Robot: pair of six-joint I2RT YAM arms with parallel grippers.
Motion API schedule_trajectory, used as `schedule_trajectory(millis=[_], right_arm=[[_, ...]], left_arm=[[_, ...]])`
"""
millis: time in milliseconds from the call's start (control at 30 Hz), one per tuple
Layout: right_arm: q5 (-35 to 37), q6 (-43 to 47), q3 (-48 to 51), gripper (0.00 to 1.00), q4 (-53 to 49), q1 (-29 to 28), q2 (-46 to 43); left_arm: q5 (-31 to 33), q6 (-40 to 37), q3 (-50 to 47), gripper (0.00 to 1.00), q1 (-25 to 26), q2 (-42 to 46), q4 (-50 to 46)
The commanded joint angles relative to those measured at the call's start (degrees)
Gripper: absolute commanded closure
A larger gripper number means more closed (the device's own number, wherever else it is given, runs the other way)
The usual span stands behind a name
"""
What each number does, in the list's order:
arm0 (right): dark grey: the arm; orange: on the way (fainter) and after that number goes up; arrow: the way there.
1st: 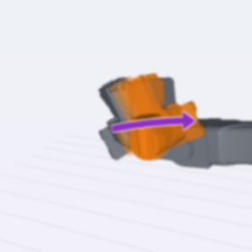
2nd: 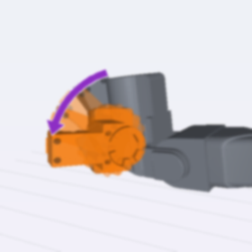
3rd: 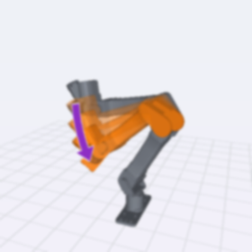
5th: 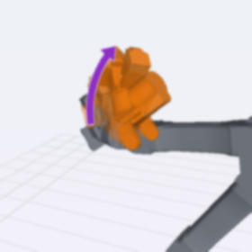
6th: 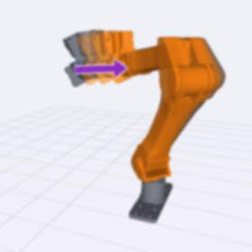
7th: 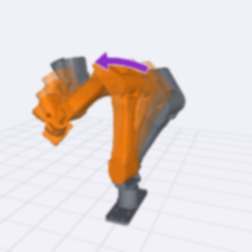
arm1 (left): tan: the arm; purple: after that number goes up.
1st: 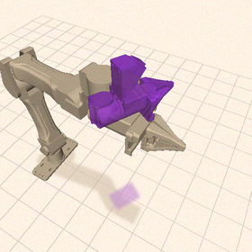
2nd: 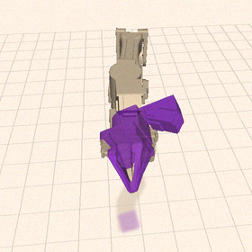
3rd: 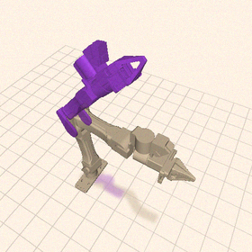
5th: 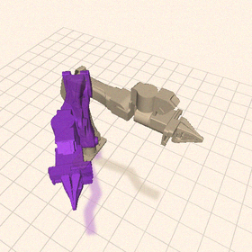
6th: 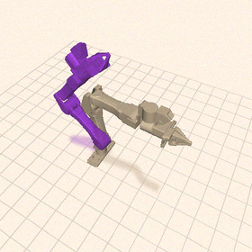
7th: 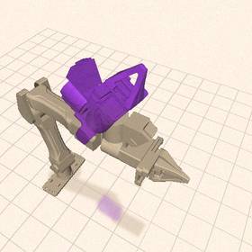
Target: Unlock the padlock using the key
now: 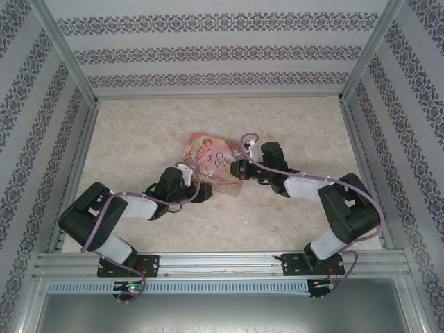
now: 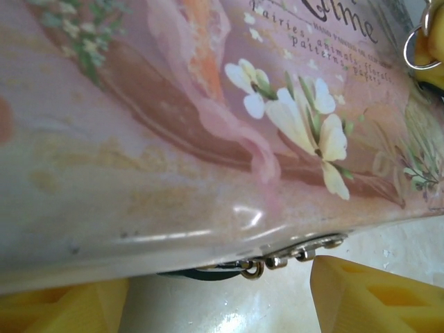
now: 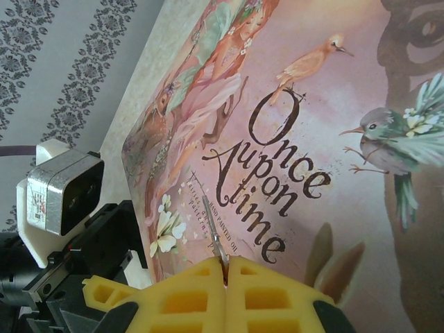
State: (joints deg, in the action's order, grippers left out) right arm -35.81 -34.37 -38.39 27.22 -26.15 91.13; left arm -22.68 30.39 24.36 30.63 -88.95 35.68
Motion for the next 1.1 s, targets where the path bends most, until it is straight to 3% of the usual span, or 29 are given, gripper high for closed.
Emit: schedule_trajectory(millis=[0, 267, 1067], right_arm=[[1.4, 0.8, 0.6, 1.0, -5.7, -0.9, 3.0], [1.2, 0.8, 0.3, 1.0, -5.7, -0.8, 3.4], [0.7, 1.1, 0.9, 1.0, -5.4, -0.6, 3.4]], left_arm=[[-2.0, -1.7, 2.1, 0.33, -0.3, -1.2, 3.4], [-0.4, -4.0, 4.2, 0.36, 2.0, -1.5, -0.5], [0.9, 0.6, 4.9, 0.52, 3.8, -2.5, 4.2]])
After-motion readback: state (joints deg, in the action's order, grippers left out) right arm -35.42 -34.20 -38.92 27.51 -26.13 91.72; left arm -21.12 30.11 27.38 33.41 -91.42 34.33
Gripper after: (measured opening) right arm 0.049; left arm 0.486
